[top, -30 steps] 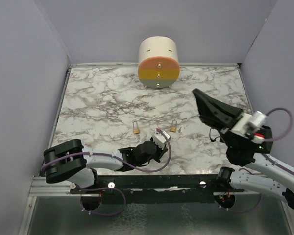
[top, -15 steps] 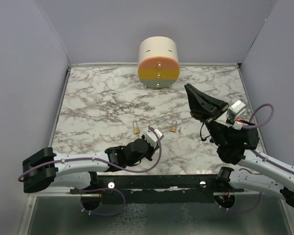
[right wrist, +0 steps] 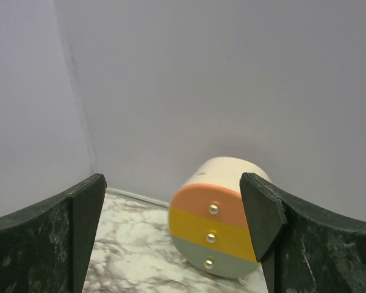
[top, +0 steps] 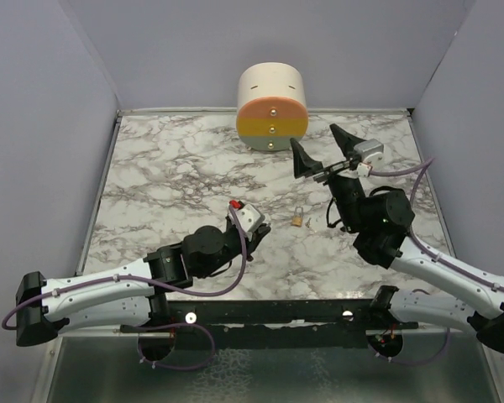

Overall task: Lock with the key
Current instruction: Lock the lock.

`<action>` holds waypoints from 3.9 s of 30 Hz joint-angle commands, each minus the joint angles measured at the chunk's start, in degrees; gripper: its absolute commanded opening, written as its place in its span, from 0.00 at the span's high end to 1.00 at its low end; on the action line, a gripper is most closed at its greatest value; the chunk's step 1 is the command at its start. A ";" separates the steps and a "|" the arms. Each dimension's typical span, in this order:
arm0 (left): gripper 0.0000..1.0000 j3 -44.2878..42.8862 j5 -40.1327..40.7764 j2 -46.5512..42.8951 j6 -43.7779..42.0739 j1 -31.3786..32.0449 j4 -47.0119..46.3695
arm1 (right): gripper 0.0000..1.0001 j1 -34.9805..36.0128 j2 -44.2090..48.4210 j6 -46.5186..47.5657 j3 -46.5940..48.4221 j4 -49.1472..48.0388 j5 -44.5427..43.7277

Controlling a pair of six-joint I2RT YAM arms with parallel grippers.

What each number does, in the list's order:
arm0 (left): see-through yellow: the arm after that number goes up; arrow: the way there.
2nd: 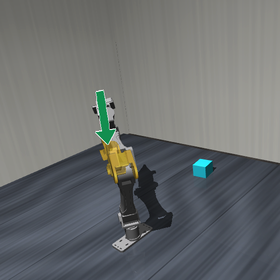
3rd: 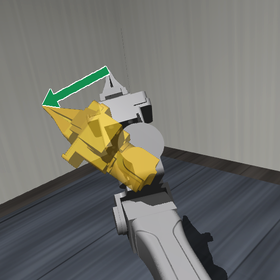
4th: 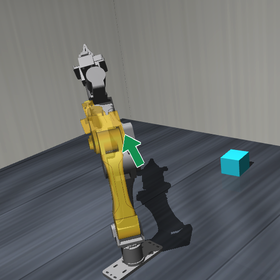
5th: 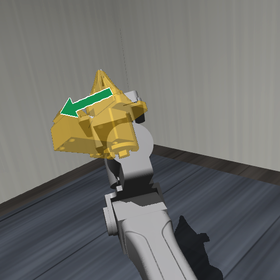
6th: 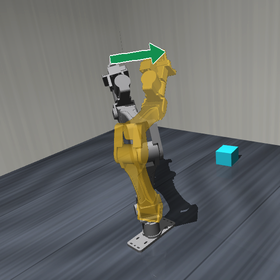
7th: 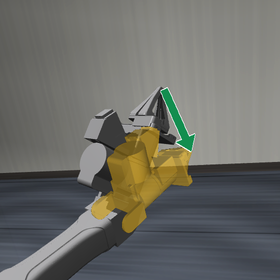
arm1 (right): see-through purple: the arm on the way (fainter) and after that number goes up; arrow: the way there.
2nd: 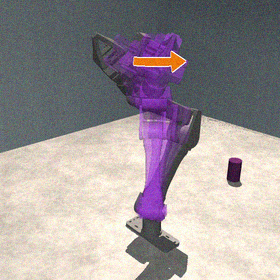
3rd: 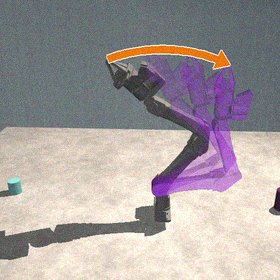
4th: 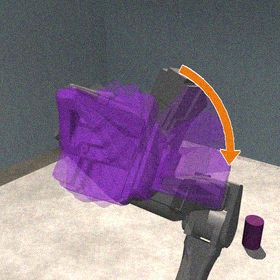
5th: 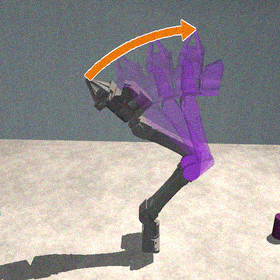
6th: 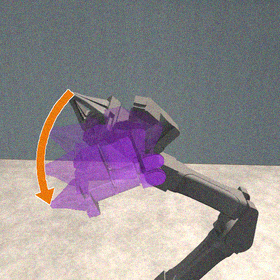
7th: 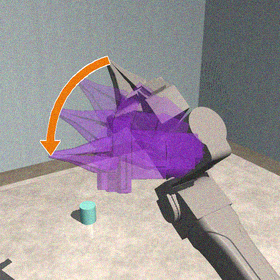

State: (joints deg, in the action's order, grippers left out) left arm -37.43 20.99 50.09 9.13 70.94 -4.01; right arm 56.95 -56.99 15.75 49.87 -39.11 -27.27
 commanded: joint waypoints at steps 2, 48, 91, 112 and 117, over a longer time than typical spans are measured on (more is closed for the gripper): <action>1.00 -3.59 -5.75 -3.06 -3.56 -0.14 -0.43 | 0.09 -14.81 2.12 -13.71 2.53 12.37 6.13; 1.00 -8.90 -21.35 -4.98 -10.07 -2.93 -22.32 | 0.31 -34.21 -8.20 -60.98 -18.63 -47.43 93.80; 0.58 -16.68 -21.29 5.85 -12.29 -6.64 -14.91 | 0.98 -33.31 -0.77 -41.55 -14.77 -16.05 91.40; 0.63 -18.82 -24.61 5.13 -19.25 -6.71 4.49 | 0.98 -31.14 1.78 -34.83 -12.21 -5.02 90.02; 0.70 -18.43 -24.59 5.30 -19.30 -6.94 2.91 | 0.98 -30.37 1.36 -34.46 -12.09 -4.53 90.11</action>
State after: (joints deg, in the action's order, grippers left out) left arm -56.12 -3.66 56.16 -9.23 64.45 1.39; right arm 25.69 -56.55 -19.75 35.35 -43.29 64.86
